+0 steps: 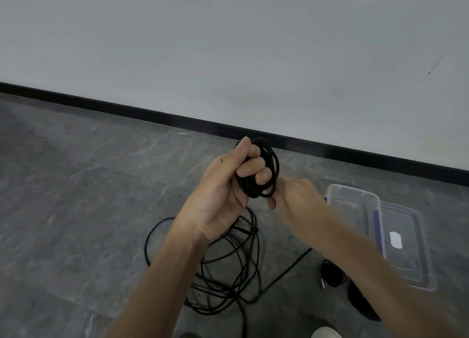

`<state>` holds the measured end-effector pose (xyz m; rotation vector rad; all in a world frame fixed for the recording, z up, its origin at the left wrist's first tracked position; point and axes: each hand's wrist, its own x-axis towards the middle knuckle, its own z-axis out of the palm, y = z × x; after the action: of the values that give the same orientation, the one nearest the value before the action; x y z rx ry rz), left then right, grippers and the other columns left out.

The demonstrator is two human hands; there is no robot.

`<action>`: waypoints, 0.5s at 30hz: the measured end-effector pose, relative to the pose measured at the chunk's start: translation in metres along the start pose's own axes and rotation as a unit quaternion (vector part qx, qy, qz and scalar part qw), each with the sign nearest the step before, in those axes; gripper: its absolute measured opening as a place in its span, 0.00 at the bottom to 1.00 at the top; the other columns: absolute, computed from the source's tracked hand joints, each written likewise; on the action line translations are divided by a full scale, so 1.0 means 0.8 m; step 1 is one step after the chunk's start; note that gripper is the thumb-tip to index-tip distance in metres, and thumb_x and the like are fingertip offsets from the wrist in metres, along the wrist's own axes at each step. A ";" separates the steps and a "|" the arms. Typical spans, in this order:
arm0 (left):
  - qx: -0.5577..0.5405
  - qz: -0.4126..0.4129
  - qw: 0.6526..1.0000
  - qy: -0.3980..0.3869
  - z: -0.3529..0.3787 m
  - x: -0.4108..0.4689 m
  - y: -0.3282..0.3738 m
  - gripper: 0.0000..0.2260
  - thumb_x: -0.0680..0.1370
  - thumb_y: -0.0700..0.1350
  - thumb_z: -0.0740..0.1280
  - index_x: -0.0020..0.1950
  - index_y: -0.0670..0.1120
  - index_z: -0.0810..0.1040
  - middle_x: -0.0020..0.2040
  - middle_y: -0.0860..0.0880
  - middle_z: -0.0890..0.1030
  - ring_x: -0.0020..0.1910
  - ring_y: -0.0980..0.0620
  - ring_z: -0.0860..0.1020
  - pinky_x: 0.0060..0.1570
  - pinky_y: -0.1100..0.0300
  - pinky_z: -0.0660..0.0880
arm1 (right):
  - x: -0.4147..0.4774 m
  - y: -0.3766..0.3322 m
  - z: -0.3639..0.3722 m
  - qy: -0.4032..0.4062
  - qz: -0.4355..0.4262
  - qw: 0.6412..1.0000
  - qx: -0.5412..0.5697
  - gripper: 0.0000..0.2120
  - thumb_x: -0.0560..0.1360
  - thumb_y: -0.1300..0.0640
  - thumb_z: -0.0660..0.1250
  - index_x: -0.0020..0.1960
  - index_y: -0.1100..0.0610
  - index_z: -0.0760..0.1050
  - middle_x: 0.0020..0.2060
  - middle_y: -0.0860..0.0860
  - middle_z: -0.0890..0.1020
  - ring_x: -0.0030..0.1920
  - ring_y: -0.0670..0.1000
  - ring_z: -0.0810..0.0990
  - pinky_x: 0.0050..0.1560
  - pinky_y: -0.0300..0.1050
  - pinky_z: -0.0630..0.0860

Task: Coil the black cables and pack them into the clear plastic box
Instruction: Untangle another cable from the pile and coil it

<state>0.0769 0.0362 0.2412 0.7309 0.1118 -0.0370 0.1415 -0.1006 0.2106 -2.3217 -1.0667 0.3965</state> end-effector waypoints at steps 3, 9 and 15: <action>0.005 0.025 0.999 0.022 -0.003 0.004 -0.001 0.11 0.75 0.53 0.64 0.38 0.49 0.79 0.29 0.55 0.71 0.33 0.57 0.75 0.45 0.63 0.75 | -0.001 -0.009 0.005 -0.001 0.006 0.997 0.075 0.11 0.81 0.64 0.56 0.41 0.55 0.69 0.30 0.45 0.74 0.28 0.47 0.73 0.31 0.34 0.69; 0.039 0.088 0.995 0.038 -0.009 0.007 -0.004 0.10 0.75 0.52 0.63 0.46 0.46 0.72 0.34 0.54 0.72 0.39 0.56 0.76 0.46 0.64 0.73 | -0.005 -0.015 0.005 0.003 0.036 0.973 0.229 0.10 0.82 0.59 0.57 0.48 0.58 0.76 0.28 0.48 0.79 0.27 0.43 0.75 0.31 0.34 0.72; 0.088 0.138 0.982 0.090 -0.006 0.007 -0.003 0.09 0.81 0.46 0.58 0.41 0.46 0.70 0.34 0.54 0.74 0.41 0.56 0.75 0.51 0.64 0.73 | -0.007 -0.016 0.001 -0.057 0.053 0.944 0.320 0.09 0.81 0.63 0.59 0.49 0.61 0.77 0.32 0.53 0.82 0.33 0.49 0.81 0.40 0.42 0.80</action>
<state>0.0819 0.0375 0.2354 0.9212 0.1800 0.2881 0.1295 -0.0980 0.2179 -1.7848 -0.7175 0.7953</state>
